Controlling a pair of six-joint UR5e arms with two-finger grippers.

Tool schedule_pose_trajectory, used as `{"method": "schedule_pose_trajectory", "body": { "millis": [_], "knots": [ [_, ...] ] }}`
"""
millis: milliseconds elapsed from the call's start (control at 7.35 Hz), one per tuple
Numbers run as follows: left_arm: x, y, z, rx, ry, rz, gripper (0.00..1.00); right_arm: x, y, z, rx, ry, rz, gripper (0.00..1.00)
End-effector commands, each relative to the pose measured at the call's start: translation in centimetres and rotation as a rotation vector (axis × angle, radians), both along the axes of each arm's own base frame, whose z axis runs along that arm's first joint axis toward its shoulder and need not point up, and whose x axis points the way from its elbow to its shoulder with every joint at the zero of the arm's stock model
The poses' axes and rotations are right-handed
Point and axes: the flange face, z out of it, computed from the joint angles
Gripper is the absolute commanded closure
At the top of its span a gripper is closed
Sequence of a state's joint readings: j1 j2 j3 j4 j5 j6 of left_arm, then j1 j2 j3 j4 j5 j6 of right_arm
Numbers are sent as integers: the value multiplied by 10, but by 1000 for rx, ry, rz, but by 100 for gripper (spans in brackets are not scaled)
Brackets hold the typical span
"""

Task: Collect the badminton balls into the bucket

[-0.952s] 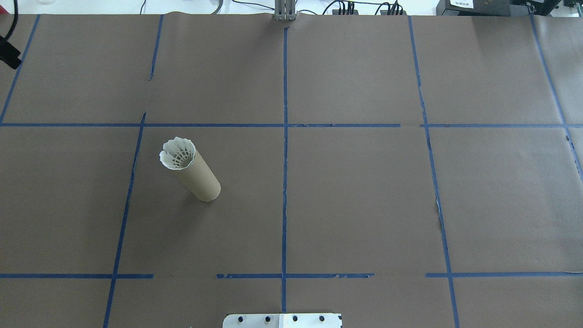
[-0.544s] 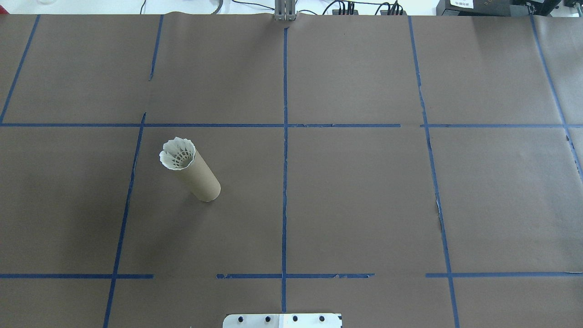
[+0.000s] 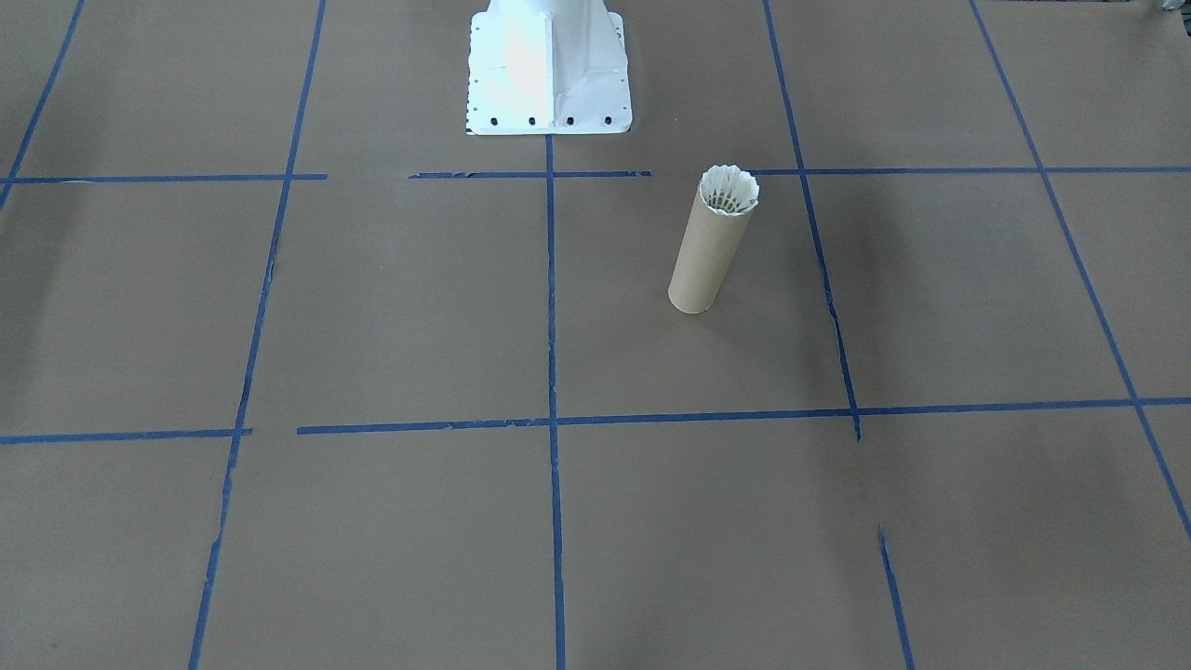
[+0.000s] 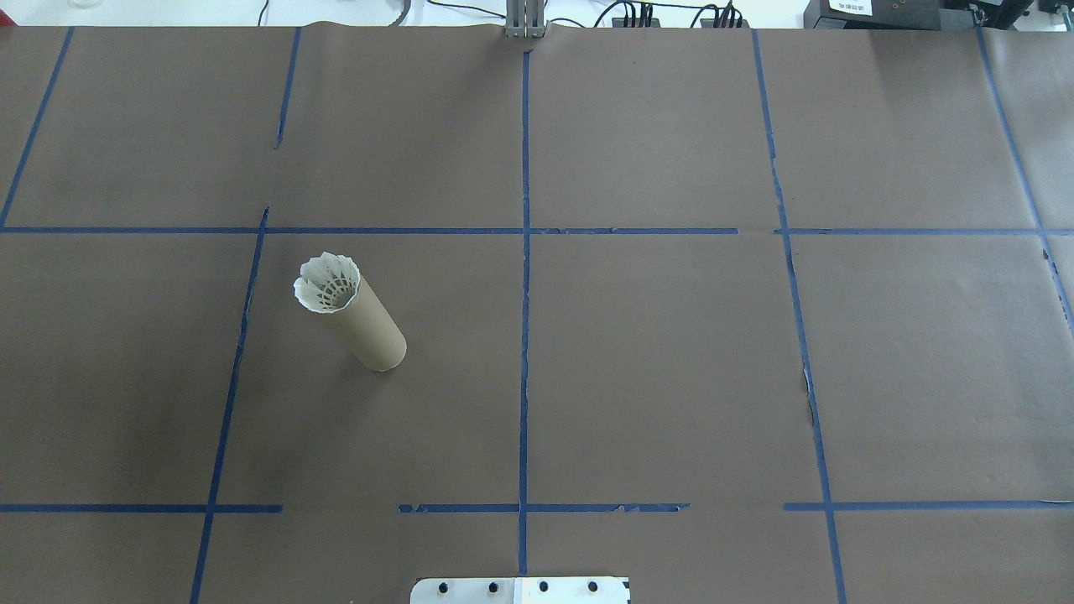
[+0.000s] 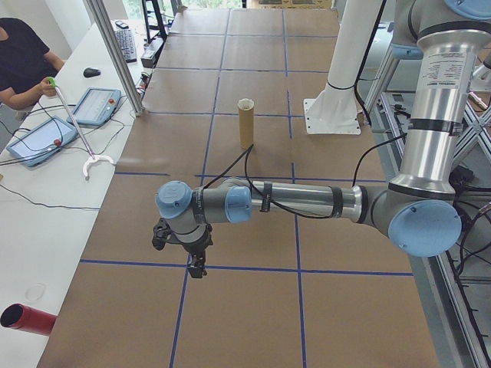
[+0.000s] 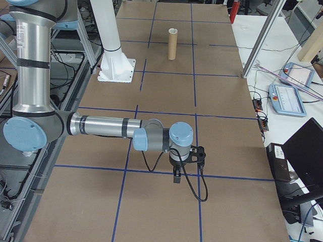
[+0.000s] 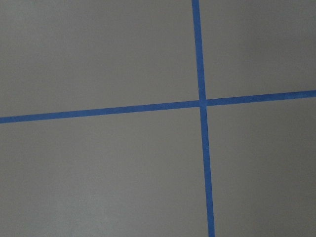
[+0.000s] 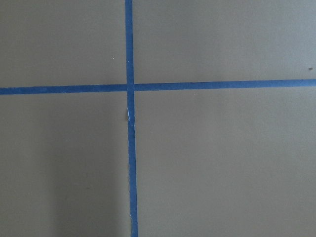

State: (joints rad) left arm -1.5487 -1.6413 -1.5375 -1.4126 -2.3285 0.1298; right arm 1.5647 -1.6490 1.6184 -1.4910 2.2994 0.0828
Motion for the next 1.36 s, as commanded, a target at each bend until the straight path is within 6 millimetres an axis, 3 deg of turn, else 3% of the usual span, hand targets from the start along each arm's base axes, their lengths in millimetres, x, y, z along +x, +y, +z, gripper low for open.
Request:
{"method": "schedule_pose_trajectory", "body": {
  "millis": [0, 136, 272, 1224],
  "knots": [
    [1, 26, -2, 3, 20, -4, 0, 0, 0, 0, 0, 0, 0, 0],
    [-8, 25, -26, 47, 10, -21, 0, 0, 0, 0, 0, 0, 0, 0],
    [-26, 26, -32, 60, 3, -56, 0, 0, 0, 0, 0, 0, 0, 0],
    [-28, 27, -28, 53, 1, -58, 0, 0, 0, 0, 0, 0, 0, 0]
  ]
}}
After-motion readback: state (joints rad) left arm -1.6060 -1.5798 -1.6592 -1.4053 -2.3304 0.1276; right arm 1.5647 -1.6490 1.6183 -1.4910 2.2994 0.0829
